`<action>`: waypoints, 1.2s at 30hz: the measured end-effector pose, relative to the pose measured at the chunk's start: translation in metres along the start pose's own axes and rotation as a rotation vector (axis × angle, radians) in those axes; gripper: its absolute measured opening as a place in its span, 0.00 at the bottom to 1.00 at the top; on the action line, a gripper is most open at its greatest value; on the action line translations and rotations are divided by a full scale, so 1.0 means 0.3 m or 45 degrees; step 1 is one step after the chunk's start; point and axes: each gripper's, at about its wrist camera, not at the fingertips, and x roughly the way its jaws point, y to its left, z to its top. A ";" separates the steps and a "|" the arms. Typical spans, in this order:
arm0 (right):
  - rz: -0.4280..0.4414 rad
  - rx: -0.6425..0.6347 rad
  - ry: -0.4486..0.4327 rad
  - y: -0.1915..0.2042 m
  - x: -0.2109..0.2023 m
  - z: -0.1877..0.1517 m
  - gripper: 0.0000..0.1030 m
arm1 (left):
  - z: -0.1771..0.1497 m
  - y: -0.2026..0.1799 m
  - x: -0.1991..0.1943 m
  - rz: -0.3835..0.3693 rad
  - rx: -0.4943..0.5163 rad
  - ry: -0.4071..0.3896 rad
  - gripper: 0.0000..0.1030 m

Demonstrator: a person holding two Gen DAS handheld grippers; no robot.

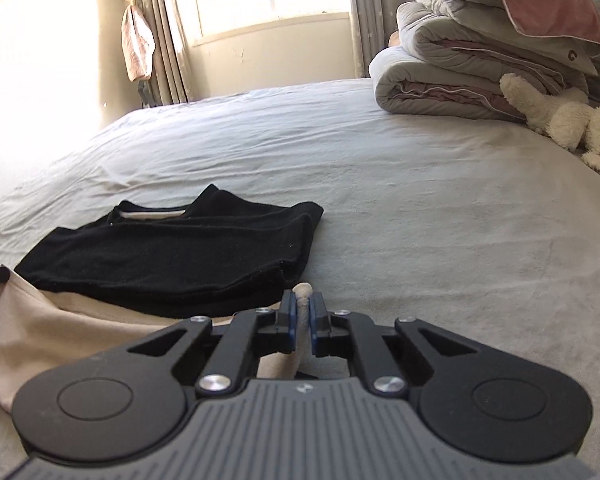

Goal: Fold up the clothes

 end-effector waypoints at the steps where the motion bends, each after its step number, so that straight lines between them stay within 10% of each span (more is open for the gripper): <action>1: -0.001 0.001 -0.004 0.003 0.002 0.000 0.08 | -0.003 0.001 0.002 0.009 -0.002 -0.001 0.07; 12: 0.002 0.005 -0.045 -0.013 -0.020 0.002 0.08 | -0.018 -0.009 -0.047 0.051 0.025 -0.142 0.07; 18: -0.036 -0.036 0.063 0.006 0.045 -0.014 0.08 | -0.039 -0.040 0.049 0.108 0.125 0.024 0.08; 26: -0.110 -0.143 0.004 0.069 -0.001 0.009 0.22 | 0.005 -0.037 -0.036 0.082 0.094 -0.024 0.31; 36: 0.129 -0.426 0.052 0.323 0.014 -0.064 0.33 | -0.059 -0.151 0.001 0.078 0.372 0.191 0.33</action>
